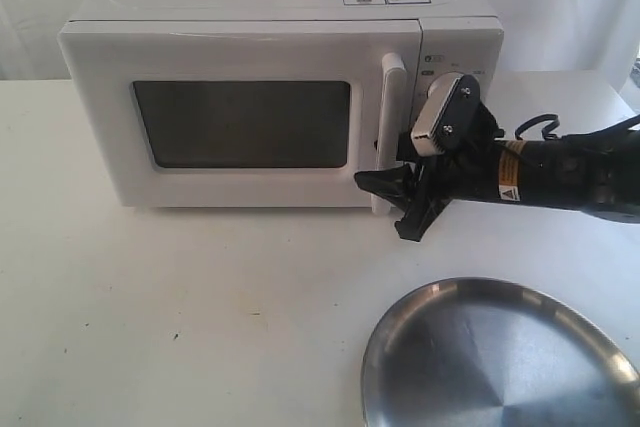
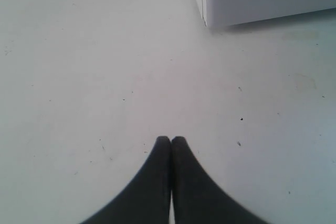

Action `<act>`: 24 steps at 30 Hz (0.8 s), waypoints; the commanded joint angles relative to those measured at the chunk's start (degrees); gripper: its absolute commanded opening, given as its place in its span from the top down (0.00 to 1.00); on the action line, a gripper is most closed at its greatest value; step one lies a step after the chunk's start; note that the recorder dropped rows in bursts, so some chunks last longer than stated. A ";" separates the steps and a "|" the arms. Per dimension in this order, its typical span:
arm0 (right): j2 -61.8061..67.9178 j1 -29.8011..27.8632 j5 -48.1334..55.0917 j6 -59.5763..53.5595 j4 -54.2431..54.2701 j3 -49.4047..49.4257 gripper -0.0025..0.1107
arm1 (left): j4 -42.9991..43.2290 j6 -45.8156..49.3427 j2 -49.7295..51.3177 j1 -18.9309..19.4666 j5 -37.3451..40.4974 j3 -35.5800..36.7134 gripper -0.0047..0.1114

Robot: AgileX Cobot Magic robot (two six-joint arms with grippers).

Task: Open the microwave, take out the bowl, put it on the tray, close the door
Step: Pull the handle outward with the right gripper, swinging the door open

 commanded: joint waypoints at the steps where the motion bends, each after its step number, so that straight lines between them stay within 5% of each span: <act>1: -3.03 3.82 -19.01 -4.52 -15.74 -2.32 0.98 | -0.43 -0.22 -0.12 -0.25 -0.07 -0.14 0.96; 14: -6.00 3.55 -13.93 -1.87 -14.63 -2.32 0.97 | -0.43 -0.22 -0.12 -0.25 -0.11 -0.14 0.96; 20: -8.37 3.55 -1.91 9.08 -18.16 -2.32 0.73 | -0.43 -0.22 -0.12 -0.25 -0.11 -0.14 0.96; 24: -10.83 3.55 2.88 23.61 -30.16 -2.32 0.61 | -0.43 -0.22 -0.12 -0.25 -0.11 -0.14 0.96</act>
